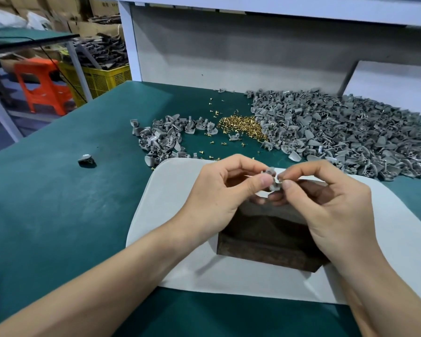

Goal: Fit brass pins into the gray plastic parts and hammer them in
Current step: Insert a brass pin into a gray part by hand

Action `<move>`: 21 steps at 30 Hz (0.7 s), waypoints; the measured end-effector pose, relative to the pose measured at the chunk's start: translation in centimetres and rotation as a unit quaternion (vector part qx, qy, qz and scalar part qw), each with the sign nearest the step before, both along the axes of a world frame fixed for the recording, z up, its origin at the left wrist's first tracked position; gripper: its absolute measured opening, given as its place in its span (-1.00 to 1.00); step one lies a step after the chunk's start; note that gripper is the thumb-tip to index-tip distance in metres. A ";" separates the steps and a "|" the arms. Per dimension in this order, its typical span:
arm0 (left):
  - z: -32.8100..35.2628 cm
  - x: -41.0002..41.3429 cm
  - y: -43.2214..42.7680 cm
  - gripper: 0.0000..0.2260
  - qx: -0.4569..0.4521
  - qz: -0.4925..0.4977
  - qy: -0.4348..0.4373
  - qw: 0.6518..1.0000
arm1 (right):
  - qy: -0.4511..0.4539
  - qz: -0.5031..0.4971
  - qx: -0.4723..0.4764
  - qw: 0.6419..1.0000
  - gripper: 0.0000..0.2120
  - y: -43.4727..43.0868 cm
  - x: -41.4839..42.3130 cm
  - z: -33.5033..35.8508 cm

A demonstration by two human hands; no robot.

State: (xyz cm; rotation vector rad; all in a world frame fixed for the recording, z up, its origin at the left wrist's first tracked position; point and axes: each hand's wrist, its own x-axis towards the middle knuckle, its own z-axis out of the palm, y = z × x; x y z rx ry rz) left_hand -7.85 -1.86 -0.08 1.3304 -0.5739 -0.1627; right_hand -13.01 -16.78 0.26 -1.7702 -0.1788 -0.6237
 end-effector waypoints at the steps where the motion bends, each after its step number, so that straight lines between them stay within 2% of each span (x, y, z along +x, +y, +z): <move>1: 0.0 0.0 0.0 -0.86 -0.003 0.005 0.001 1.000 | 0.007 0.020 0.012 1.000 -0.83 0.0 0.0 0.0; 6: -0.1 0.1 0.1 -0.85 -0.013 0.000 -0.002 1.000 | 0.031 0.056 0.034 0.997 -0.86 0.2 -0.1 -0.1; 10: -0.2 0.1 0.2 -0.77 0.018 0.009 -0.048 0.999 | 0.026 0.002 -0.008 1.000 -0.82 -0.2 0.1 0.1; 15: -0.1 0.0 0.1 -0.72 0.035 0.007 -0.062 0.997 | 0.030 -0.013 -0.007 0.999 -0.95 -0.2 0.1 0.0; 21: -0.1 -0.1 0.1 -0.72 0.028 0.000 -0.048 0.998 | 0.023 0.010 -0.004 1.000 -0.80 -0.2 0.2 -0.3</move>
